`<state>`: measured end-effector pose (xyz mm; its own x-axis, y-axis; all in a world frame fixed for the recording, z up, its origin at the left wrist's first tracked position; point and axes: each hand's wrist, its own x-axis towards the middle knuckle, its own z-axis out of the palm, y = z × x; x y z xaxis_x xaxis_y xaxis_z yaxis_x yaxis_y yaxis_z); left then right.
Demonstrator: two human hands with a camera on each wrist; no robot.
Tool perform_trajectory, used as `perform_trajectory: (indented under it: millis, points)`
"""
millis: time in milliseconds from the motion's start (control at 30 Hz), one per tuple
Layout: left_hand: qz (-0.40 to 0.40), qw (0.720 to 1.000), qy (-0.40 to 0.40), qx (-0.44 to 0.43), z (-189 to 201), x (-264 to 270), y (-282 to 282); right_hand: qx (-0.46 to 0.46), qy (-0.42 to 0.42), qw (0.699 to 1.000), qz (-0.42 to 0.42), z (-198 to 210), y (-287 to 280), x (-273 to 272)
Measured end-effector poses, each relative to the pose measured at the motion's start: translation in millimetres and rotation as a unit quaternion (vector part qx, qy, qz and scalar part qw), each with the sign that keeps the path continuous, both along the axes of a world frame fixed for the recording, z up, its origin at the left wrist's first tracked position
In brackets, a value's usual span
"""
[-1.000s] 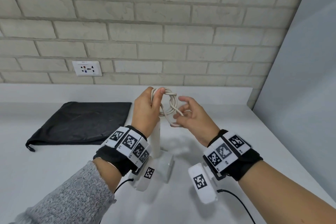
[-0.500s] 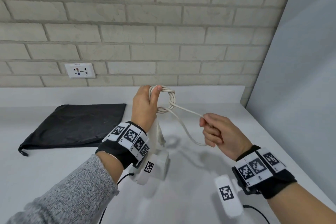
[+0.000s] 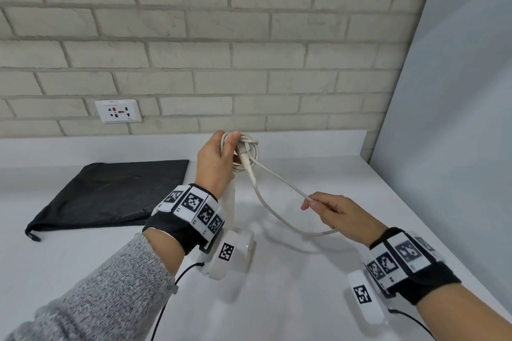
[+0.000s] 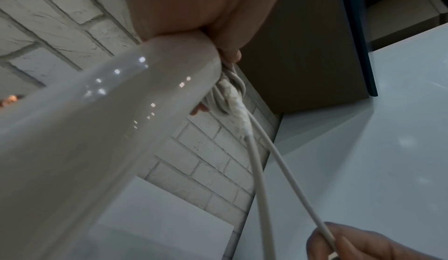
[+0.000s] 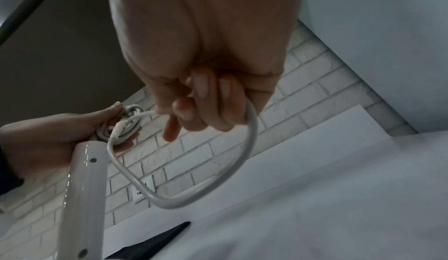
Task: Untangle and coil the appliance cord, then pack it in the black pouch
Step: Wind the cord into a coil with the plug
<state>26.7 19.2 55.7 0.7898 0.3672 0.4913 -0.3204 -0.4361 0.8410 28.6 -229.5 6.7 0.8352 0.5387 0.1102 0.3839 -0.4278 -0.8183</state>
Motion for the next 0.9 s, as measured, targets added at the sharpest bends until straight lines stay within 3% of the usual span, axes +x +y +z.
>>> perform_trajectory:
  millis: [133, 333, 567, 733, 900]
  points:
    - [-0.035, 0.996, 0.017, -0.082, 3.6, -8.3, 0.0, 0.022, -0.026, 0.999, -0.001, -1.6, -0.3, 4.2]
    - [-0.044, 0.995, 0.02, -0.088, 6.7, -12.7, -2.9, -0.049, -0.041, 0.998, 0.025, -3.6, 17.4, 12.1]
    - [-0.037, 0.991, 0.022, -0.127, 9.9, -17.8, -0.3, 0.138, -0.042, 0.985, 0.091, 3.8, 62.8, -2.7]
    - [-0.111, 0.985, 0.053, -0.123, 14.1, -30.9, -8.0, 0.041, -0.022, 0.993, 0.105, 2.3, 79.1, 3.2]
    - [-0.158, 0.979, 0.109, -0.07, 21.6, -40.2, -16.8, 0.007, -0.081, 0.996, 0.033, 34.7, 95.8, 21.5]
